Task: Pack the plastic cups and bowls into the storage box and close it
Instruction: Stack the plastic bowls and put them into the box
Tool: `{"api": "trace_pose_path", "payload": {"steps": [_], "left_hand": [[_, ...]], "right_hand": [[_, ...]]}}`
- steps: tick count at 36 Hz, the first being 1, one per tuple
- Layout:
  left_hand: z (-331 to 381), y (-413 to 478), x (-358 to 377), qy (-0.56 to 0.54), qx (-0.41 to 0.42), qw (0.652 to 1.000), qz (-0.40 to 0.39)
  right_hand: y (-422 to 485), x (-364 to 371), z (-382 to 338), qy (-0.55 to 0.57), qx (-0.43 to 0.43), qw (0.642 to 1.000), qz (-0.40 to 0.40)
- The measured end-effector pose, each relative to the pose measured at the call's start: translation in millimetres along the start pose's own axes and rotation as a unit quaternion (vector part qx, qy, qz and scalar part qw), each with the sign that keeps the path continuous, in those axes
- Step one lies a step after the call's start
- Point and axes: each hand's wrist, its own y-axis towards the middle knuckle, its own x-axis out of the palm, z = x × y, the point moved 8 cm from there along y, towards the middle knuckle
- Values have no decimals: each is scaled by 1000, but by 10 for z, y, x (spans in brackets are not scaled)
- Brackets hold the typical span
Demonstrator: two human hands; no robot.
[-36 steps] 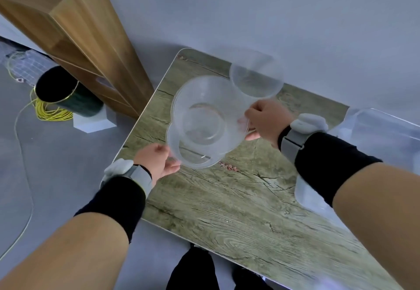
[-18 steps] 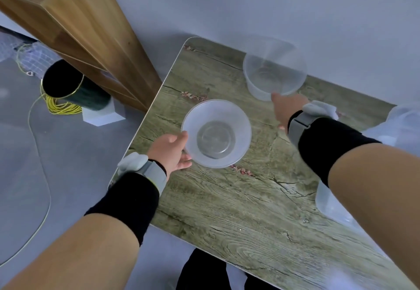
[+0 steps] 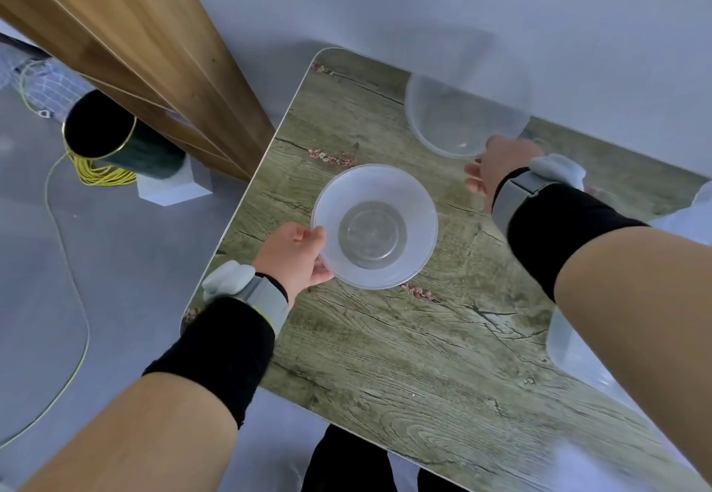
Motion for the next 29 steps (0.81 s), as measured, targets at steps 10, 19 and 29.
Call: {"api": "trace_pose_path", "payload": {"steps": [10, 19, 29], "left_hand": [[-110, -60, -7, -27, -18, 999, -12], [-199, -43, -36, -111, -52, 992, -31], [-288, -29, -49, -120, -56, 991, -27]], "right_hand": [[-620, -48, -573, -36, -188, 981, -8], [-934, 261, -192, -265, -219, 932, -117], [-871, 282, 147, -473, -212, 853, -66]]}}
